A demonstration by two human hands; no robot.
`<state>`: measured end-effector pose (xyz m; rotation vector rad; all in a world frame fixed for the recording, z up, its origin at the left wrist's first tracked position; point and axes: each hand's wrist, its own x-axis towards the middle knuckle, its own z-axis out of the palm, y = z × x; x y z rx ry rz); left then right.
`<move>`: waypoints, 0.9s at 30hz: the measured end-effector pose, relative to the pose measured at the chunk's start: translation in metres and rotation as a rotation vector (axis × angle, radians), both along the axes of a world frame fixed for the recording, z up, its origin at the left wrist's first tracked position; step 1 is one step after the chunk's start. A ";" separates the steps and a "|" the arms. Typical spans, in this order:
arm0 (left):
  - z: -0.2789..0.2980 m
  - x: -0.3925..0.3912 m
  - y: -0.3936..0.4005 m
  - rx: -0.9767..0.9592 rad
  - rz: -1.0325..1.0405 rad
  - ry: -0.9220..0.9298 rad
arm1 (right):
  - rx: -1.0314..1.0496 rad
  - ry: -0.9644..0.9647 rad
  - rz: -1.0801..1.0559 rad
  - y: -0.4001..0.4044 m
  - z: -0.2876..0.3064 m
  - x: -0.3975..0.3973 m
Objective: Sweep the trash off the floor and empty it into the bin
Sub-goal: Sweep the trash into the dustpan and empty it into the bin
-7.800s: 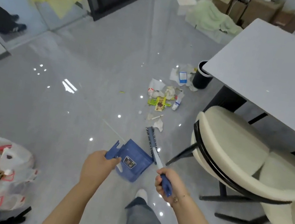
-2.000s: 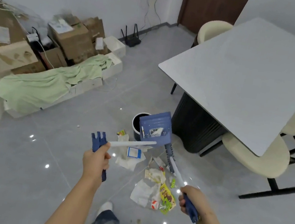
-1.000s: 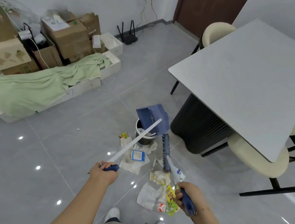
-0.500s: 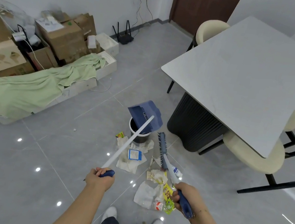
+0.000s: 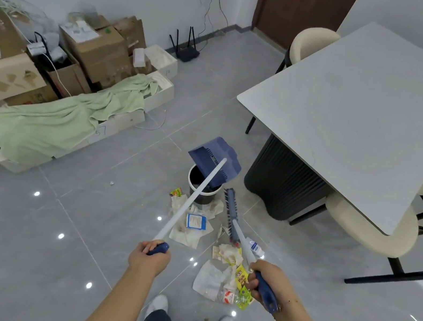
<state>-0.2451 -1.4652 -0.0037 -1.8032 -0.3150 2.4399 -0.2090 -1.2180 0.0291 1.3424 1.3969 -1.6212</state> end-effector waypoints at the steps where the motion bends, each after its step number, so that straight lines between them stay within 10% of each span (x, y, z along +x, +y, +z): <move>1: 0.001 0.001 -0.001 -0.009 -0.016 0.034 | -0.011 0.002 0.000 -0.001 0.000 -0.003; 12: 0.029 0.004 -0.020 -0.446 -0.213 0.330 | -0.331 0.107 -0.195 0.012 -0.013 -0.064; 27: 0.049 0.018 -0.086 -1.083 -0.422 0.179 | -0.397 0.128 -0.312 -0.064 -0.018 -0.108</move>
